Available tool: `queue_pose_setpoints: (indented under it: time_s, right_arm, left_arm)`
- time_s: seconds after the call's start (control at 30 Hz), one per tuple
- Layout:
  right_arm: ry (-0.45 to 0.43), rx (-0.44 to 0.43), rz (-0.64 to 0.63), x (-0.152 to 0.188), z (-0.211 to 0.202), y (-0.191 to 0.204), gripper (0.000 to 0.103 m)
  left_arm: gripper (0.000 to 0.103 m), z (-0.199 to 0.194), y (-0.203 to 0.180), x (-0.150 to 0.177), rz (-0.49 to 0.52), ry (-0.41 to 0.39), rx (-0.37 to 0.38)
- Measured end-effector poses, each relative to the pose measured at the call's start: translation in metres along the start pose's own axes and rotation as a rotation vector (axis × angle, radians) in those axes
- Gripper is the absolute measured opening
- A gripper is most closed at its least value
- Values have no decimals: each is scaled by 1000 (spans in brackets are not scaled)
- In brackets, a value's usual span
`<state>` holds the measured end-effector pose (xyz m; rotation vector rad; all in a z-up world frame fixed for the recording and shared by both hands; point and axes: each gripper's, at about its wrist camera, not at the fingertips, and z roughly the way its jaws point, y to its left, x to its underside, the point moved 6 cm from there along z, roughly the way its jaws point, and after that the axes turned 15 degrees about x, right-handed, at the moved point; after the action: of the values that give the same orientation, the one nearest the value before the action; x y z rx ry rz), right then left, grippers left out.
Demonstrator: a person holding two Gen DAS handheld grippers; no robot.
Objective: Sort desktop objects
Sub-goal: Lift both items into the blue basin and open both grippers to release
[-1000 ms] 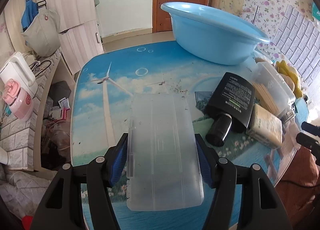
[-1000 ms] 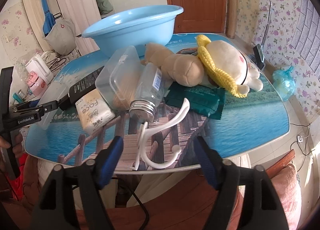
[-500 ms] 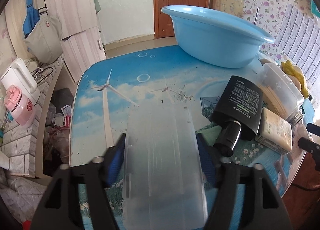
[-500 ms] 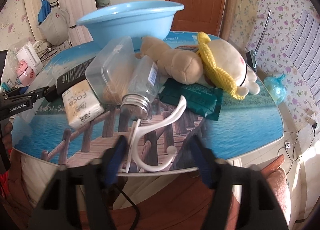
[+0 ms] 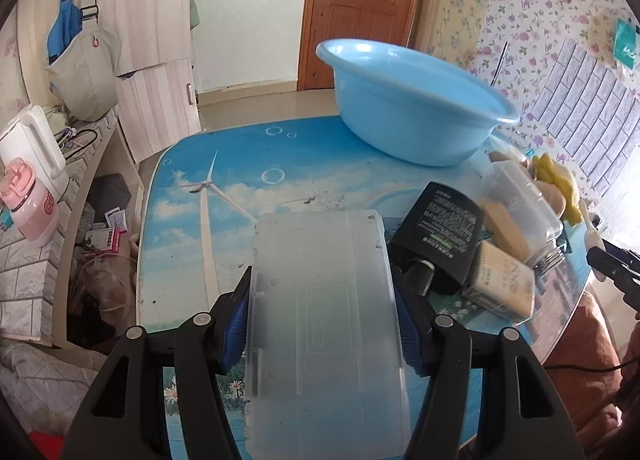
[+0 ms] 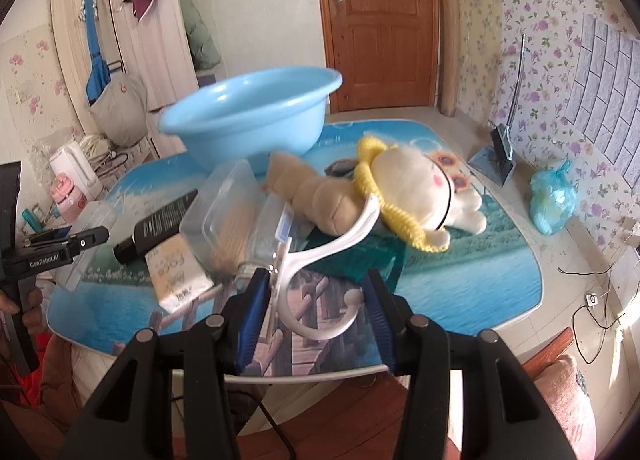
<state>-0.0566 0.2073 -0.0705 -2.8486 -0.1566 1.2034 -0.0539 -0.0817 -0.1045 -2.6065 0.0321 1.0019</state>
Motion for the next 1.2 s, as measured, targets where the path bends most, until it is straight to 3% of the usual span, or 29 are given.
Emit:
queue_pose_setpoints:
  time_s: [0.47, 0.67, 0.93, 1.2]
  right_arm:
    - [-63, -83, -6, -28, -14, 17, 47]
    - [-96, -114, -9, -50, -14, 22, 47]
    - [-119, -167, -6, -87, -3, 36, 47]
    - [-108, -176, -12, -114, 24, 43, 47]
  left_arm:
    - [61, -24, -30, -29, 11, -78, 65]
    - [61, -30, -44, -59, 47, -116, 65]
    - [61, -18, -72, -108, 94, -156, 103]
    - [61, 18, -91, -138, 149, -120, 112]
